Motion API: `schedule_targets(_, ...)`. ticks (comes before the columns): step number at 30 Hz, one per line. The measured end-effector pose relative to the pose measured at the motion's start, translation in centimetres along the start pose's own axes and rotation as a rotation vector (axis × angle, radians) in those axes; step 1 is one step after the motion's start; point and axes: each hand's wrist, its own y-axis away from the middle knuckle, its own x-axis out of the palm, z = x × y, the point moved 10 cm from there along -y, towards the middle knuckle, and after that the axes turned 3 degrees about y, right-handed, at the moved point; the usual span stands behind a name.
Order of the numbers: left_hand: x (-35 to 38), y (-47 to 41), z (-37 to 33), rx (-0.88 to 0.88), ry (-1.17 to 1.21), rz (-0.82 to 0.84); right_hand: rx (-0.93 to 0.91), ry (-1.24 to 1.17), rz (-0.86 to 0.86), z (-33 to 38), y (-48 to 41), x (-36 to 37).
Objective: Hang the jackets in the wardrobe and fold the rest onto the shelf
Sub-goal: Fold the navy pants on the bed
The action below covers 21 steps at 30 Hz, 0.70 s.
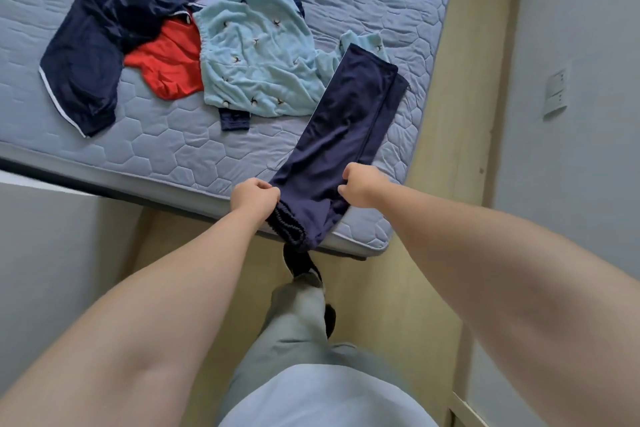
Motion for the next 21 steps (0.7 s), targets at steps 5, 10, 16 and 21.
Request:
schedule_targets(5,3.9,-3.5,-4.5,-0.025,-0.100,0.106,0.108,-0.115,0.010,-3.9,-6.2,-5.7)
schedule_targets(10,7.0,-7.0,-8.6,-0.075,-0.172,0.114,0.279,-0.402,-0.003,-9.9,-12.9,-9.7)
schedule_targets(16,14.0,-13.1,-11.0,-0.137,-0.207,0.113,0.455,-0.867,0.027,-17.9,-25.9,-10.3)
schedule_targets(21,20.1,-19.8,-11.4,-0.159,-0.330,0.027,0.546,-1.045,0.102,-22.5,-35.9,-7.5)
